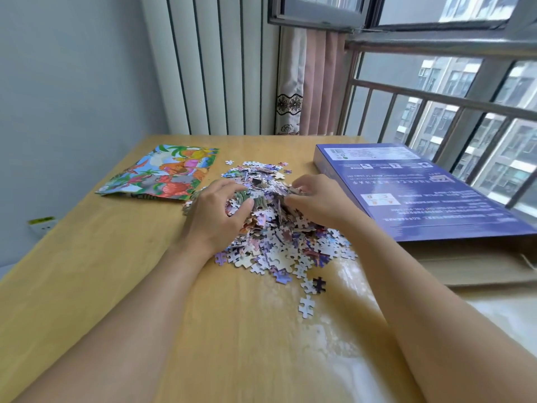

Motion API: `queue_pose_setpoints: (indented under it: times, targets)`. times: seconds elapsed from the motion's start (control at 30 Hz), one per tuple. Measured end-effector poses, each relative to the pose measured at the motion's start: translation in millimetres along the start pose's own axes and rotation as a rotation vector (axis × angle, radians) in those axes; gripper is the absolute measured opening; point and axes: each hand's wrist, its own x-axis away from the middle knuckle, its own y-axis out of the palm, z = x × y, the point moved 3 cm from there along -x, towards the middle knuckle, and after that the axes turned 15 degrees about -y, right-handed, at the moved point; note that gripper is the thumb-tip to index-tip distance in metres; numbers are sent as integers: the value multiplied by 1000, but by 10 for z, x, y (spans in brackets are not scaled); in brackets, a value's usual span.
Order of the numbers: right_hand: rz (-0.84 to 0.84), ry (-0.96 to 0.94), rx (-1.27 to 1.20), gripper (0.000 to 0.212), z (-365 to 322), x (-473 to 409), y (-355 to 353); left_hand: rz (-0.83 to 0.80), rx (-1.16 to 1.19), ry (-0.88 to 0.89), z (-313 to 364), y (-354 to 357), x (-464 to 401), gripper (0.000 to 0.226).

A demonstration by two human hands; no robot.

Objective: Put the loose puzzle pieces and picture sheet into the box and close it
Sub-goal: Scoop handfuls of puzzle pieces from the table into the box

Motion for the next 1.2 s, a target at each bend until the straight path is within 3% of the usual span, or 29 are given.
queue_pose_setpoints:
  times: [0.13,0.23,0.4,0.47,0.57,0.67,0.87,1.0,1.2]
  targets:
    - [132,-23,51,26,59,19,-6,12,-4,1,-7,6,-9,43]
    - [193,-7,120,31,158,15,31,33,-14,16,-14,13,-25,38]
    - [92,25,81,37,211,-9,76,42,-5,37,-18,26,-34,41]
    - [121,35,64,28,235,-13,72,41,-4,43,-12,28,-33,40]
    - [186,43,3,41,251,-2,57,41,-3,49,-12,32,-32,38]
    - [264,32,-68,41,236,12,30,45,3,49,-28,37,-40,36]
    - [335,153,-409,36,141,57,-132,106,28,78,24,-33,3,27]
    - [296,278,-739,31,121,233,-250,127,42,96,76,-56,86,32]
    - [237,357,-1023,19,-102,477,-295,102,41,120,307,-5,313,36]
